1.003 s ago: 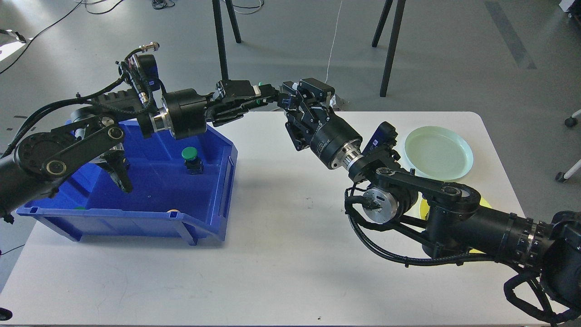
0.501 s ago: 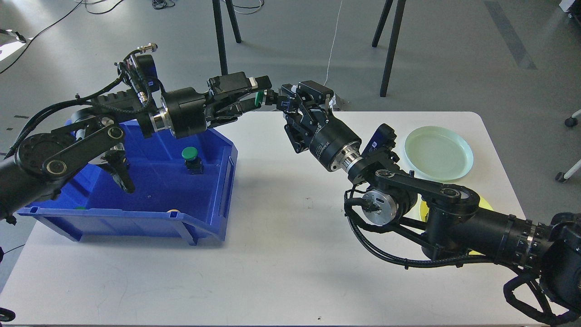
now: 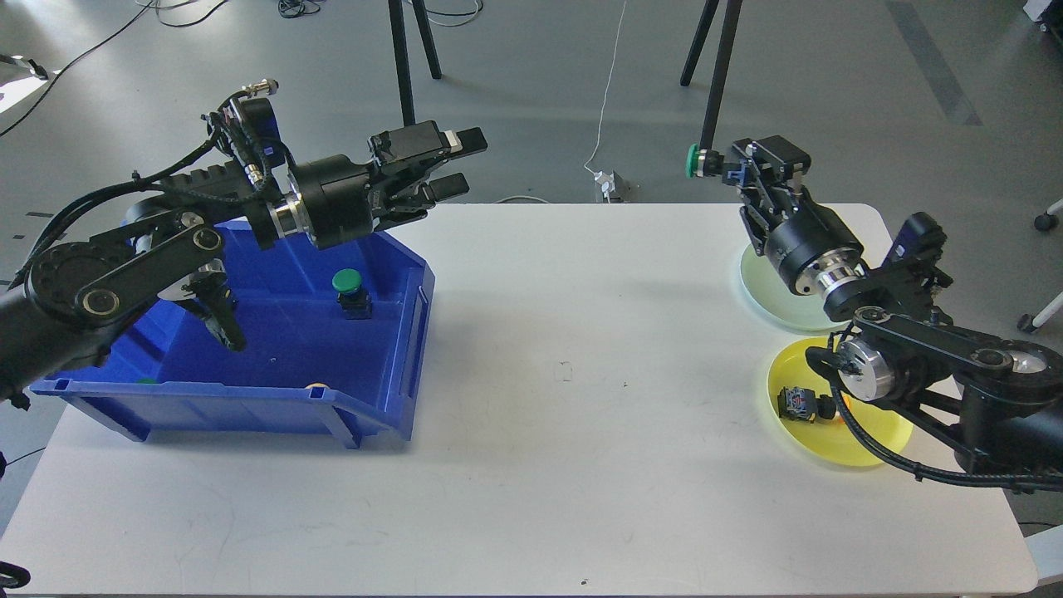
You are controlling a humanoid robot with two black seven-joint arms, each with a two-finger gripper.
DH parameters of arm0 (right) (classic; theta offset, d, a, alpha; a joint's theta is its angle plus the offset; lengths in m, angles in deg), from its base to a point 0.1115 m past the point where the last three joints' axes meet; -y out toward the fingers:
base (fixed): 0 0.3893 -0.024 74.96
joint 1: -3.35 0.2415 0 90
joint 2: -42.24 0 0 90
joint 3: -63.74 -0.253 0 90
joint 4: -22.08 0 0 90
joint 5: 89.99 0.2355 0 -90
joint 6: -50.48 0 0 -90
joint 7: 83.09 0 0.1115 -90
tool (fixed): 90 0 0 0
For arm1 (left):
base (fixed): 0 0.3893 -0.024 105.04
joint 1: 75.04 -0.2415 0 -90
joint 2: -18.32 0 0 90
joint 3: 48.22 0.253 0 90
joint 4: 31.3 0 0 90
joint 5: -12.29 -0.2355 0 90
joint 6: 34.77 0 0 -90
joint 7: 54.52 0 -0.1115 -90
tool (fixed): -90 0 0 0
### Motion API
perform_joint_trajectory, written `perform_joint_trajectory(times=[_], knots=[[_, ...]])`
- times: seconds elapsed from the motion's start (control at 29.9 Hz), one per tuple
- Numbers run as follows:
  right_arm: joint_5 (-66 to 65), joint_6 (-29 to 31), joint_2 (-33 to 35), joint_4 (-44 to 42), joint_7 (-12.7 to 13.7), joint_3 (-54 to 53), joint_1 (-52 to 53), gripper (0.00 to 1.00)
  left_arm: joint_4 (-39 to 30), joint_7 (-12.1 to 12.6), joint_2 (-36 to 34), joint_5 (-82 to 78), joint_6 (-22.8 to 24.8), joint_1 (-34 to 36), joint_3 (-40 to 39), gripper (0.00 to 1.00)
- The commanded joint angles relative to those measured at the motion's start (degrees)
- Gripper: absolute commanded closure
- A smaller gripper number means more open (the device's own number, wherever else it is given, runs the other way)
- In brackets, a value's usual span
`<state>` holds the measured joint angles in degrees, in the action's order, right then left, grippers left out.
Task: Pass button and place on color plate
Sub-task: 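Carry the green button with the right gripper toward the pale green plate, then lower the button onto the pale green plate and open the right gripper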
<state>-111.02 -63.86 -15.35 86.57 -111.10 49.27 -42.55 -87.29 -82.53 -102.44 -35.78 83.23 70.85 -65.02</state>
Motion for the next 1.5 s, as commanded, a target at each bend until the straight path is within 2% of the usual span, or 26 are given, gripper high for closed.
perform_joint_trajectory(times=[0.0, 0.1, 0.23, 0.33, 0.5, 0.67, 0.84, 1.04, 1.14, 1.2, 1.47], knots=[[-11.1, -3.7, 0.3, -6.2, 0.0, 0.8, -3.7, 0.95, 0.0, 0.0, 0.0, 0.0, 0.0, 0.0, 0.0, 0.06], [-18.4, -3.7, -2.5, -15.6, 0.0, 3.1, -4.6, 0.95, 0.0, 0.0, 0.0, 0.0, 0.0, 0.0, 0.0, 0.06], [-20.1, -3.7, -12.1, -34.4, 0.0, 6.6, -4.4, 0.96, 0.0, 0.0, 0.0, 0.0, 0.0, -0.1, 0.0, 0.06], [-20.0, -3.7, -18.5, -45.1, 0.0, 6.6, -3.5, 0.96, 0.1, 0.0, 0.0, 0.1, 0.0, 0.0, 0.0, 0.06], [-19.9, -3.7, -24.8, -54.8, 0.0, 6.6, -1.3, 0.96, 0.1, 0.0, 0.0, 0.1, 0.0, 0.0, 0.0, 0.06], [-19.9, -3.7, -26.3, -60.5, 0.0, 7.2, -0.7, 0.96, 0.1, 0.0, 0.0, 0.8, 0.0, -0.1, 0.0, 0.06], [-20.0, -3.7, -25.5, -61.4, 0.0, 8.5, -1.2, 0.94, 0.3, 0.0, 0.0, 1.3, 0.0, -0.1, 0.0, 0.06], [-20.0, -3.7, -24.9, -61.4, 0.0, 9.6, -1.4, 0.80, 0.3, 0.0, 0.0, 1.2, 0.0, -0.1, 0.0, 0.06], [-20.0, -3.7, -24.9, -61.4, 0.0, 9.6, -1.4, 0.77, 0.3, 0.0, 0.0, 1.3, 0.0, -0.1, 0.0, 0.06], [-20.1, -3.7, -24.9, -61.4, 0.0, 9.6, -1.4, 0.71, 0.3, 0.0, 0.0, 1.3, 0.0, -0.1, 0.0, 0.06], [-20.0, -3.7, -24.9, -61.4, 0.0, 10.4, -1.9, 0.63, 0.3, 0.0, 0.0, 1.3, 0.0, -0.1, 0.0, 0.06]])
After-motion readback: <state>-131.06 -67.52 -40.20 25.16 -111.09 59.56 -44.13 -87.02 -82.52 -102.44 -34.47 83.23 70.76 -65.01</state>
